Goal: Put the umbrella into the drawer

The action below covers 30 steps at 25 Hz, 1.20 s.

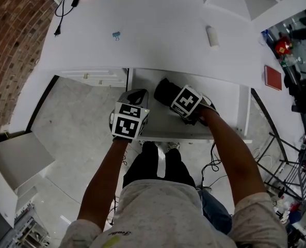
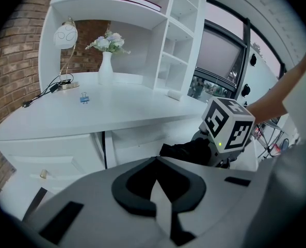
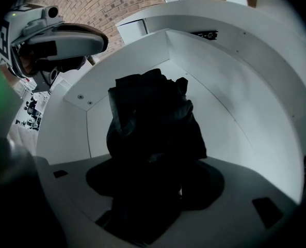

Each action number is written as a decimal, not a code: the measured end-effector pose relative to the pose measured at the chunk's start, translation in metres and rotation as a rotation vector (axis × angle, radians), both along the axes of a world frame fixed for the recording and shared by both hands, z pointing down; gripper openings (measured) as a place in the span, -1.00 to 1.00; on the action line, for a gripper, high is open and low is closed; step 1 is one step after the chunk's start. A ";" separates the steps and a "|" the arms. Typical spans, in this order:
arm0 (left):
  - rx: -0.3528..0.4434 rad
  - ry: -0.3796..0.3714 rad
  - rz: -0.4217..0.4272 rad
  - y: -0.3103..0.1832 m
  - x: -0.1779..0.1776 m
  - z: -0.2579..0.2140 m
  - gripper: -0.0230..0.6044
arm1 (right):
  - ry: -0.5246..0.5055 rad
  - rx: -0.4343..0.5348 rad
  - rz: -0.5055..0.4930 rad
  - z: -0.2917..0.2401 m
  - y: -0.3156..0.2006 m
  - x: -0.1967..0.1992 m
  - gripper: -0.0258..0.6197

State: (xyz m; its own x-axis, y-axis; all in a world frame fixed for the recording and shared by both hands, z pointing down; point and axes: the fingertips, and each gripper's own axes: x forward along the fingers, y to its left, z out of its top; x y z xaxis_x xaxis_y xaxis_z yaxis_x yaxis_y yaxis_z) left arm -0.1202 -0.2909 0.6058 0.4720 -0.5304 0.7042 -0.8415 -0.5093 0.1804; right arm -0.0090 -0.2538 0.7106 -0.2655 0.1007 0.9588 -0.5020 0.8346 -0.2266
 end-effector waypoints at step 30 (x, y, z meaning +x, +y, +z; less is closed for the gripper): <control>0.045 -0.015 0.003 0.002 0.008 -0.031 -0.94 | -0.056 0.071 0.098 -0.043 -0.005 0.013 -0.06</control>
State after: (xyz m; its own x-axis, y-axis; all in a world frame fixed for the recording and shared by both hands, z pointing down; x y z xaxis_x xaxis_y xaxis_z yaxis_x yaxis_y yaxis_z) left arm -0.1120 -0.2885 0.5753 0.4629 -0.5607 0.6865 -0.8426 -0.5188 0.1444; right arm 0.0039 -0.2583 0.6675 -0.3242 0.0037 0.9460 -0.5702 0.7971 -0.1986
